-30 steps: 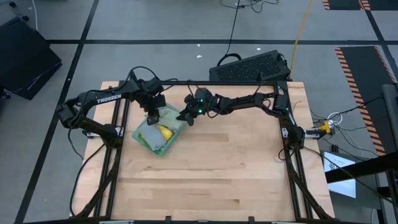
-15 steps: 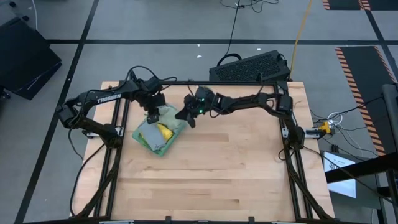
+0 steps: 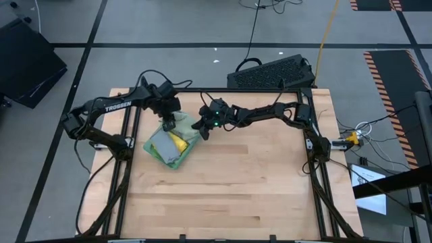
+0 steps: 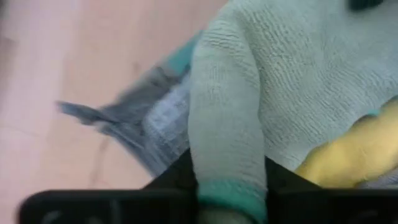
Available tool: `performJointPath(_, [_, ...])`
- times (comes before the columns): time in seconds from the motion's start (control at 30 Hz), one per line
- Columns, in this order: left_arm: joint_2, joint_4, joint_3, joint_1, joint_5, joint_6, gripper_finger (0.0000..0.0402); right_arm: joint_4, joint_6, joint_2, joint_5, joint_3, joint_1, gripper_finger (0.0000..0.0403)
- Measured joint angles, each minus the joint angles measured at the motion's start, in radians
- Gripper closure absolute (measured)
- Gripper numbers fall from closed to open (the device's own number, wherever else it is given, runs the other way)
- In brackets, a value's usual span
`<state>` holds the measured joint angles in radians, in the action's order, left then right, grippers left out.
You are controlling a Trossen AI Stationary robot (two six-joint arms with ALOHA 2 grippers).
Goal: Fold microfiber towels
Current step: Put the light green microfiber cloth into the green bin
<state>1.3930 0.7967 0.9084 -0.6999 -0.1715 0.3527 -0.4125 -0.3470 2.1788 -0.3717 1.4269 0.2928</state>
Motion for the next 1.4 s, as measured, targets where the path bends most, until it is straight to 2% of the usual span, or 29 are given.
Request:
performJointPath(0.1, [0.000,0.006,0.040,0.001,0.052,0.000,0.0276,0.012,0.000,0.000,0.035,0.000,-0.005,0.0400])
performJointPath(0.27, [0.000,0.092,0.158,0.000,0.126,-0.039,0.0191,0.012,0.009,0.000,0.034,0.000,-0.015,0.0402])
performJointPath(0.37, [0.000,0.173,0.255,-0.007,0.129,-0.088,0.0162,0.011,0.019,0.000,0.033,0.000,-0.026,0.0402])
performJointPath(0.5, [-0.001,0.191,0.360,-0.008,0.123,-0.214,0.0151,0.013,0.020,0.000,0.033,0.000,-0.039,0.0402])
performJointPath(0.57, [-0.001,0.175,0.380,-0.008,0.101,-0.291,0.0158,0.008,0.023,0.000,0.035,0.000,-0.040,0.0402])
performJointPath(0.67, [-0.001,0.158,0.350,0.015,0.080,-0.320,0.0192,-0.011,0.018,0.000,0.032,0.000,-0.039,0.0402])
performJointPath(0.93, [0.000,0.058,0.110,0.083,0.104,-0.452,0.0330,-0.032,-0.007,-0.011,0.026,0.000,-0.019,0.0403])
performJointPath(1.1, [0.000,-0.113,-0.055,0.092,0.121,-0.521,0.0392,-0.021,-0.007,-0.060,-0.021,0.000,-0.004,0.0403])
performJointPath(1.23, [0.000,-0.211,-0.126,0.092,0.120,-0.531,0.0387,0.068,0.002,-0.146,-0.025,0.000,0.010,0.0403])
performJointPath(1.4, [-0.006,-0.136,-0.086,0.092,0.101,-0.507,0.0372,0.240,0.091,-0.319,-0.020,0.000,0.029,0.0403])
